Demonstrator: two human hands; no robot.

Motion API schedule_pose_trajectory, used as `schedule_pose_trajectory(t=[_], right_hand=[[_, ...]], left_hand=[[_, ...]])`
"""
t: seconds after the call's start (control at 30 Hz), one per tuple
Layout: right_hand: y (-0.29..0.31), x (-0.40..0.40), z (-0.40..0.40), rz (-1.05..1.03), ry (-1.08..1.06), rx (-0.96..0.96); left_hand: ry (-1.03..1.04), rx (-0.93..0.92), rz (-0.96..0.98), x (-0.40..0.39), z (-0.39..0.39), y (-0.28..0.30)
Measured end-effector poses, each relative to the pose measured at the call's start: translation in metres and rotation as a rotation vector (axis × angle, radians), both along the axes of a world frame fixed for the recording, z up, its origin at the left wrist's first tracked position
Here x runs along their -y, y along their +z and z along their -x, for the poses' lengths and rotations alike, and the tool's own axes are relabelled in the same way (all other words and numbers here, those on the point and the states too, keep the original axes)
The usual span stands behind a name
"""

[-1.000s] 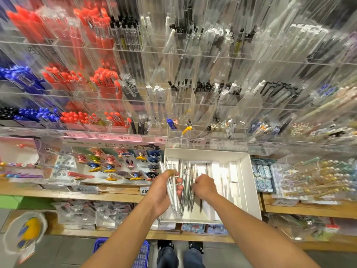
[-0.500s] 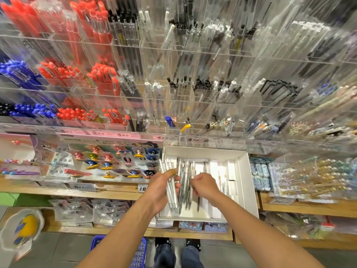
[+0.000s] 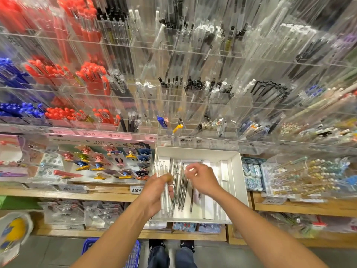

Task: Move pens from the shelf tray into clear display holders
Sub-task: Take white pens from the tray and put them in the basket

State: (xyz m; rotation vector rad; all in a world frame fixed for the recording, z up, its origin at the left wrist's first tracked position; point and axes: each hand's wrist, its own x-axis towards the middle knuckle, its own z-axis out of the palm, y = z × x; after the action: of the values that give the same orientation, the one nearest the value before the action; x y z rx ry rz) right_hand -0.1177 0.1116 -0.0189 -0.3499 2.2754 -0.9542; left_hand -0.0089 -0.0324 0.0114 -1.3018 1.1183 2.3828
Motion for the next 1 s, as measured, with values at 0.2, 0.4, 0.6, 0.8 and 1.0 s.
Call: schedule_pose_trajectory(t=[0.2,0.4,0.6,0.8,1.0], right_hand=[[-0.036,0.002,0.041,-0.603,0.333,-0.485],[-0.04,0.008,0.041,-0.769,0.568,-0.645],[-0.032,-0.008,0.031,-0.769,0.534,-0.481],[0.002,-0.029,0.004,-0.344,0.078,0.108],[0.043,-0.021,-0.058,0.195,0.091,0.4]], left_hand=[[-0.012,-0.037,-0.041,0.008,-0.011,-0.003],[-0.009,-0.027,-0.027,0.006,-0.009,-0.002],[0.02,0.002,0.0,0.002,-0.004,0.0],[0.036,0.041,0.035,-0.005,-0.002,0.003],[0.056,0.023,0.071,-0.01,0.0,0.006]])
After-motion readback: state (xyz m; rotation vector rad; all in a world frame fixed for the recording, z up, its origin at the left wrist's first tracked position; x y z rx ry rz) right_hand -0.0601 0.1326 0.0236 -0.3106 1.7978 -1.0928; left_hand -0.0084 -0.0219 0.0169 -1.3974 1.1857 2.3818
